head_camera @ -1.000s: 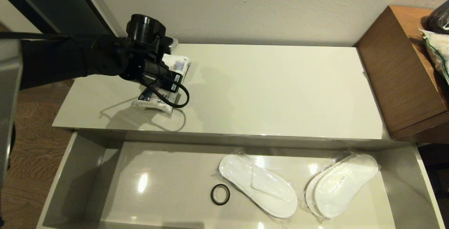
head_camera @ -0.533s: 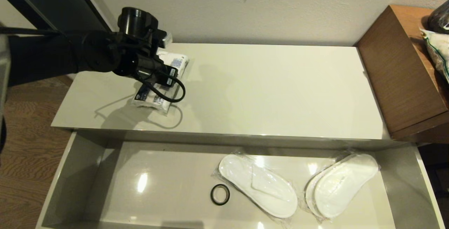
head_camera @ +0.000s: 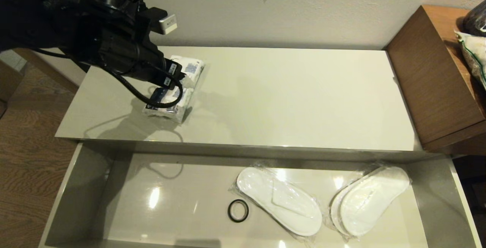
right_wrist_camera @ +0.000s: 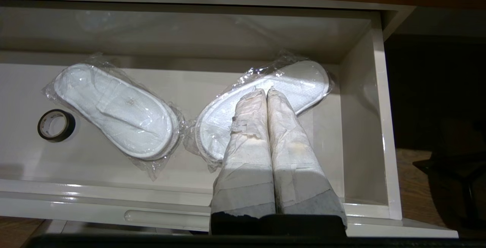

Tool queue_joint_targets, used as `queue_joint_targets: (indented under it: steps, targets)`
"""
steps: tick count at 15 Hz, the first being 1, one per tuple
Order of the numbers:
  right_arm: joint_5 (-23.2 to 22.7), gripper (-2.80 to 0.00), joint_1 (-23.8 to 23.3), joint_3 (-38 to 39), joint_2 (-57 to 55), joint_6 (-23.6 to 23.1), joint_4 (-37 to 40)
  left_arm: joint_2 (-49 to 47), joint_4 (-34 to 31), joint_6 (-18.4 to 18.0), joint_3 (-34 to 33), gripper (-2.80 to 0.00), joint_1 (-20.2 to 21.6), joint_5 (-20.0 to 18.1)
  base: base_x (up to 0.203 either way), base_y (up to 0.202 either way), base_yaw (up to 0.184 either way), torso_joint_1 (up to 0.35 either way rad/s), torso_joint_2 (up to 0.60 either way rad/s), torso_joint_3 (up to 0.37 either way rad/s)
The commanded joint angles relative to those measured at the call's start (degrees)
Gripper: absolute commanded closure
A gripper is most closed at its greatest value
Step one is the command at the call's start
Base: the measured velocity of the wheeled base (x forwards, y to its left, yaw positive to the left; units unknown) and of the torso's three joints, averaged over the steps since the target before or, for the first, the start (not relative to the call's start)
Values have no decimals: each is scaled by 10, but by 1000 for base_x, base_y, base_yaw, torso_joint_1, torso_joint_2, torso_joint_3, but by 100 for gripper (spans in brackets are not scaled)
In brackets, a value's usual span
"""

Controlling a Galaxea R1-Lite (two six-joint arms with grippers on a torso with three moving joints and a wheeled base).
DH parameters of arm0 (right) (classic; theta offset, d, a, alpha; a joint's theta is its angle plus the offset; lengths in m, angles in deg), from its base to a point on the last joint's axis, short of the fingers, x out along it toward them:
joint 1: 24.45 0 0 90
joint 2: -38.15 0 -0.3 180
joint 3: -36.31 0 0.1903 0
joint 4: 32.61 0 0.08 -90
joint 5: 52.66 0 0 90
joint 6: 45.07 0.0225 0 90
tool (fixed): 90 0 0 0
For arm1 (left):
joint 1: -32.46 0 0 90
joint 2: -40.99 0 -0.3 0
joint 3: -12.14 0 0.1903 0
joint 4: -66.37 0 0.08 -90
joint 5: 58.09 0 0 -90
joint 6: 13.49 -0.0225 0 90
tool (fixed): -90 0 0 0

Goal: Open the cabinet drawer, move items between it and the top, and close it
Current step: Place the tissue on the table, then take out the disposable slippers from the drawer

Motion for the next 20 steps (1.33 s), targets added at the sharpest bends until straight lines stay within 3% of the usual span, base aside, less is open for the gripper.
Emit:
queue_joint_targets:
  steps: [1, 5, 6, 9, 13, 18, 20]
  targets:
    - [0, 0, 0, 0, -1, -1, -1, 42, -65, -1, -4, -280, -24, -28, 0, 0, 0, 0, 0, 0]
    - [0, 0, 0, 0, -1, 0, -1, 52, -126, -1, -38, -280, -97, -64, 0, 0, 0, 0, 0, 0]
    - [0, 0, 0, 0, -1, 0, 0, 52, -128, 1, -54, 0, -115, -65, 0, 0, 0, 0, 0, 0]
    - [0, 0, 0, 0, -1, 0, -1, 65, -129, 3, -110, 0, -166, -63, 0, 0, 0, 0, 0, 0]
    - [0, 0, 0, 0, -1, 0, 0, 43, -132, 7, -133, 0, -221, -65, 0, 0, 0, 0, 0, 0]
    - [0, 0, 0, 0, -1, -1, -1, -30, -133, 53, -137, 0, -258, -64, 0, 0, 0, 0, 0, 0]
    - [0, 0, 0, 0, -1, 0, 0, -76, -131, 100, -126, 0, -270, -56, 0, 0, 0, 0, 0, 0]
